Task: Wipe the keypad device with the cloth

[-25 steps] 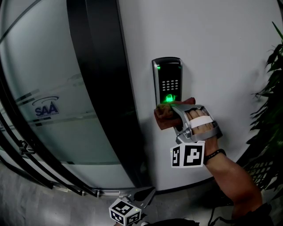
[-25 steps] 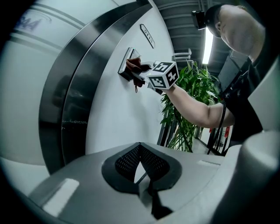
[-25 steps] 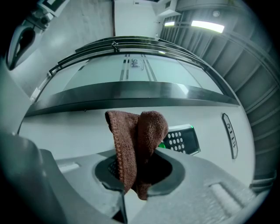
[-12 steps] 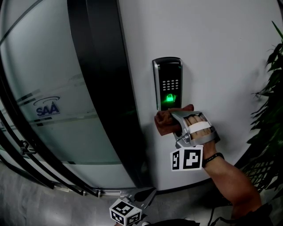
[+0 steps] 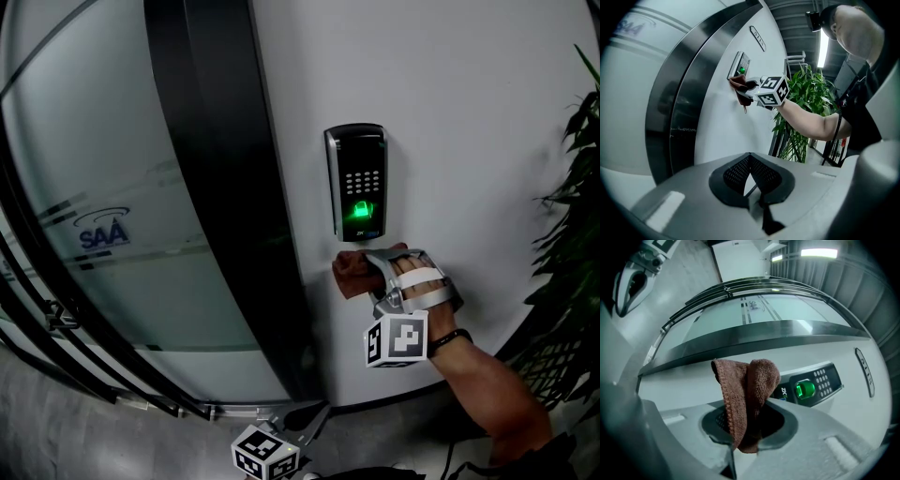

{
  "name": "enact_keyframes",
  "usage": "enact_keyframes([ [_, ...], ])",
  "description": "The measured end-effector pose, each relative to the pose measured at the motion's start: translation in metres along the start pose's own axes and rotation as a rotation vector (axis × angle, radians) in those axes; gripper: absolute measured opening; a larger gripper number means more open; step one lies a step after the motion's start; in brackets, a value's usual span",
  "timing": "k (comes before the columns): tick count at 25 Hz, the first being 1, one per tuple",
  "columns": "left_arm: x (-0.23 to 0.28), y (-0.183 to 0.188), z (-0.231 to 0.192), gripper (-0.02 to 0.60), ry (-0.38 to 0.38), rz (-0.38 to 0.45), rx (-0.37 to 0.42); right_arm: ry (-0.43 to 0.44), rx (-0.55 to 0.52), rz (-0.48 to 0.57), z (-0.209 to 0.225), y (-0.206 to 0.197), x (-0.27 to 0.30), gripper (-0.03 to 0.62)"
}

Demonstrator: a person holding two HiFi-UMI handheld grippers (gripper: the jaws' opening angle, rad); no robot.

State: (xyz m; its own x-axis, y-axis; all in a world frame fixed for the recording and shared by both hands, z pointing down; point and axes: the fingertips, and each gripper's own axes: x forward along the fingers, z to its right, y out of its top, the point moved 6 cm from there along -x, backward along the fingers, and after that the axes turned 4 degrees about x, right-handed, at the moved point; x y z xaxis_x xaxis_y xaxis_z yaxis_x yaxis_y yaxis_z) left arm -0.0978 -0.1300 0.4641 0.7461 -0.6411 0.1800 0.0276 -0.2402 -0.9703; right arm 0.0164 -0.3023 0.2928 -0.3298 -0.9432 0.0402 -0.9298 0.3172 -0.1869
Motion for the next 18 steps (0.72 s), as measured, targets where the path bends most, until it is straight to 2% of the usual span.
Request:
enact_keyframes([
  [7, -0.001, 0.000, -0.007, 0.017, 0.009, 0.010, -0.002, -0.021, 0.011, 0.073, 0.016, 0.017, -0.033, 0.055],
  [12, 0.000, 0.003, -0.010, 0.017, 0.009, 0.017, 0.003, -0.166, -0.001, 0.135, 0.075, 0.036, -0.058, 0.055],
  [18, -0.001, 0.004, -0.006, 0.017, 0.005, 0.023, 0.003, -0.322, -0.069, 0.141, 0.152, 0.050, -0.060, 0.055],
])
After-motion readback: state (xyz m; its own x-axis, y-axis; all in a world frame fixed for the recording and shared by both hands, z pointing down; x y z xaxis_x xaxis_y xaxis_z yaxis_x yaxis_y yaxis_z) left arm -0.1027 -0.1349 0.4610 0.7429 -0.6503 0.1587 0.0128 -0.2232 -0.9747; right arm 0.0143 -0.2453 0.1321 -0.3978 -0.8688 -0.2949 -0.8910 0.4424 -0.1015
